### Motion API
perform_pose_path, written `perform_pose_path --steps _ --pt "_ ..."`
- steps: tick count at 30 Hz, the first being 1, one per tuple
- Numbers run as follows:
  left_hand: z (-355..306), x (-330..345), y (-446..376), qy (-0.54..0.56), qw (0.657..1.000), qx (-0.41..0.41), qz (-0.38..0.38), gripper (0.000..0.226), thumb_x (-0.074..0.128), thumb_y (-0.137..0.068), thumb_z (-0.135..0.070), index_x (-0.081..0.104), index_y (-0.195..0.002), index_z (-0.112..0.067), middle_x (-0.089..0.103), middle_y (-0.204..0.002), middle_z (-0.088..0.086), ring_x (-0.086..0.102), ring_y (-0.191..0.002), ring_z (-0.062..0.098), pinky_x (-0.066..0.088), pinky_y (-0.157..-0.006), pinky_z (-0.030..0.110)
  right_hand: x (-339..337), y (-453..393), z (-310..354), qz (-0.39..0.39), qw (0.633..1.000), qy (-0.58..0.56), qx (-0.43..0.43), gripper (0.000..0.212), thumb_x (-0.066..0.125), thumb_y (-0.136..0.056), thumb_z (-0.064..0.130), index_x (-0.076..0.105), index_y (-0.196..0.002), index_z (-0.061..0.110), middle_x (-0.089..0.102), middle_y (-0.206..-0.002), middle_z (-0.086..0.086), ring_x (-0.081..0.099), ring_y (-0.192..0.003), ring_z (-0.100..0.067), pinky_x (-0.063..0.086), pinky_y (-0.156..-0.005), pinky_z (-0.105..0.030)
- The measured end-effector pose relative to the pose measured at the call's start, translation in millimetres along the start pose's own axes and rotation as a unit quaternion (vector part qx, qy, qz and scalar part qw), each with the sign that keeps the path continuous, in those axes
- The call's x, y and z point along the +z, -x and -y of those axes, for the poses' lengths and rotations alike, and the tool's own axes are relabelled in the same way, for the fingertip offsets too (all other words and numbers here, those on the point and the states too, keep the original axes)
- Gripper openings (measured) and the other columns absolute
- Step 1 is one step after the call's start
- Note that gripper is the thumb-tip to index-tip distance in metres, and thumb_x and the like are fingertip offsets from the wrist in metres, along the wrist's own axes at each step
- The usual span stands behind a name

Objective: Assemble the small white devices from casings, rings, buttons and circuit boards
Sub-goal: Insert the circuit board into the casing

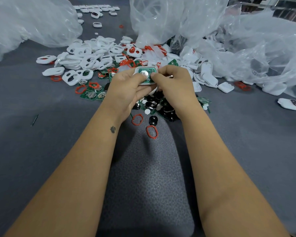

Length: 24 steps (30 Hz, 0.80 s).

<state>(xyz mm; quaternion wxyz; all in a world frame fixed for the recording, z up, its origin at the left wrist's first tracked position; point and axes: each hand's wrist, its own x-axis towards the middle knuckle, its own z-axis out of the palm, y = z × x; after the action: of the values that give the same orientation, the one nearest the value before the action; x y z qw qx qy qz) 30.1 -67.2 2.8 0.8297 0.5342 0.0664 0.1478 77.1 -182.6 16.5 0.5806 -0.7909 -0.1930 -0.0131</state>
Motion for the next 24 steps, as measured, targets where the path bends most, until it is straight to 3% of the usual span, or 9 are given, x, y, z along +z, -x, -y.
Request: perform_pose_path --steps 4,7,9,13,15,17,20,22,24 --pt "-0.5 0.8 1.7 -0.017 1.000 0.023 -0.001 0.027 0.048 -0.095 0.003 0.071 -0.089 -0.010 0.076 -0.084 0.005 0.074 -0.083 0.018 0.057 -0.070 0.021 -1.6 0.0 0.4 -0.001 0.999 -0.038 0.001 0.023 0.062 -0.088 0.020 0.067 -0.069 0.007 0.051 -0.056 0.004 0.046 -0.059 -0.010 0.039 -0.061 -0.023" --pt "-1.3 1.6 2.1 -0.003 1.000 0.023 0.000 0.023 0.048 -0.095 0.004 0.069 -0.092 -0.006 0.076 -0.087 0.008 0.074 -0.086 0.022 0.058 -0.072 0.023 -5.9 -0.8 2.0 0.003 0.991 -0.128 0.044 0.036 0.057 -0.092 0.026 0.070 -0.060 0.017 0.059 -0.062 -0.001 0.050 -0.057 -0.013 0.041 -0.058 -0.024" --pt "-1.3 2.4 2.5 0.004 1.000 0.020 0.004 0.021 0.048 -0.095 0.005 0.068 -0.094 -0.003 0.076 -0.088 0.012 0.073 -0.088 0.025 0.058 -0.072 0.024 -8.2 -2.2 2.2 -0.007 0.990 -0.133 0.053 0.037 0.053 -0.096 0.028 0.071 -0.067 0.016 0.064 -0.064 0.001 0.053 -0.054 -0.012 0.043 -0.056 -0.023" --pt "-1.7 1.3 2.0 0.025 1.000 -0.001 -0.004 0.020 0.048 -0.095 0.005 0.067 -0.093 -0.001 0.075 -0.092 0.017 0.073 -0.091 0.030 0.058 -0.072 0.026 -18.9 -9.5 -4.9 -0.124 0.981 -0.135 0.065 0.029 0.050 -0.097 0.022 0.070 -0.078 0.011 0.063 -0.077 -0.002 0.054 -0.064 -0.014 0.045 -0.060 -0.025" --pt "-1.9 -0.4 0.7 0.034 0.999 -0.010 -0.015 0.019 0.049 -0.095 0.005 0.067 -0.093 0.000 0.074 -0.093 0.018 0.072 -0.093 0.031 0.059 -0.073 0.027 -31.1 -13.4 -13.2 -0.195 0.975 -0.057 0.089 0.021 0.051 -0.091 0.014 0.071 -0.084 0.015 0.064 -0.080 0.003 0.055 -0.071 -0.013 0.047 -0.069 -0.030" --pt "-1.6 -1.1 0.0 0.035 0.999 -0.012 -0.025 0.018 0.049 -0.095 0.005 0.067 -0.093 0.000 0.074 -0.094 0.018 0.072 -0.093 0.031 0.059 -0.074 0.028 -44.9 -15.6 -25.4 -0.223 0.965 0.046 0.127 0.030 0.046 -0.083 0.009 0.070 -0.099 0.017 0.068 -0.095 0.001 0.058 -0.080 -0.016 0.048 -0.074 -0.032" --pt "-0.8 -2.1 -0.3 0.037 0.998 -0.018 -0.038 0.018 0.049 -0.095 0.005 0.066 -0.093 0.000 0.074 -0.093 0.018 0.072 -0.093 0.030 0.060 -0.076 0.030 -59.4 -17.4 -39.7 -0.187 0.928 0.239 0.218 0.031 0.046 -0.077 0.012 0.064 -0.099 0.023 0.060 -0.113 -0.010 0.049 -0.115 -0.034 0.042 -0.095 -0.038" --pt "-0.7 -3.5 -0.6 0.037 0.998 -0.023 -0.047 0.017 0.049 -0.095 0.005 0.066 -0.092 0.000 0.074 -0.092 0.018 0.072 -0.092 0.030 0.060 -0.076 0.031 -58.8 -18.4 -43.3 -0.146 0.909 0.292 0.261 0.028 0.048 -0.077 0.014 0.066 -0.099 0.018 0.056 -0.121 -0.011 0.038 -0.123 -0.035 0.033 -0.100 -0.040" --pt "-0.3 -4.3 -0.8 0.037 0.998 -0.027 -0.052 0.016 0.049 -0.095 0.005 0.065 -0.094 0.001 0.073 -0.095 0.020 0.072 -0.092 0.030 0.060 -0.076 0.031 -55.9 -19.5 -44.5 -0.135 0.911 0.295 0.256 0.022 0.052 -0.078 0.015 0.066 -0.095 0.019 0.057 -0.119 -0.006 0.035 -0.124 -0.034 0.028 -0.096 -0.039"
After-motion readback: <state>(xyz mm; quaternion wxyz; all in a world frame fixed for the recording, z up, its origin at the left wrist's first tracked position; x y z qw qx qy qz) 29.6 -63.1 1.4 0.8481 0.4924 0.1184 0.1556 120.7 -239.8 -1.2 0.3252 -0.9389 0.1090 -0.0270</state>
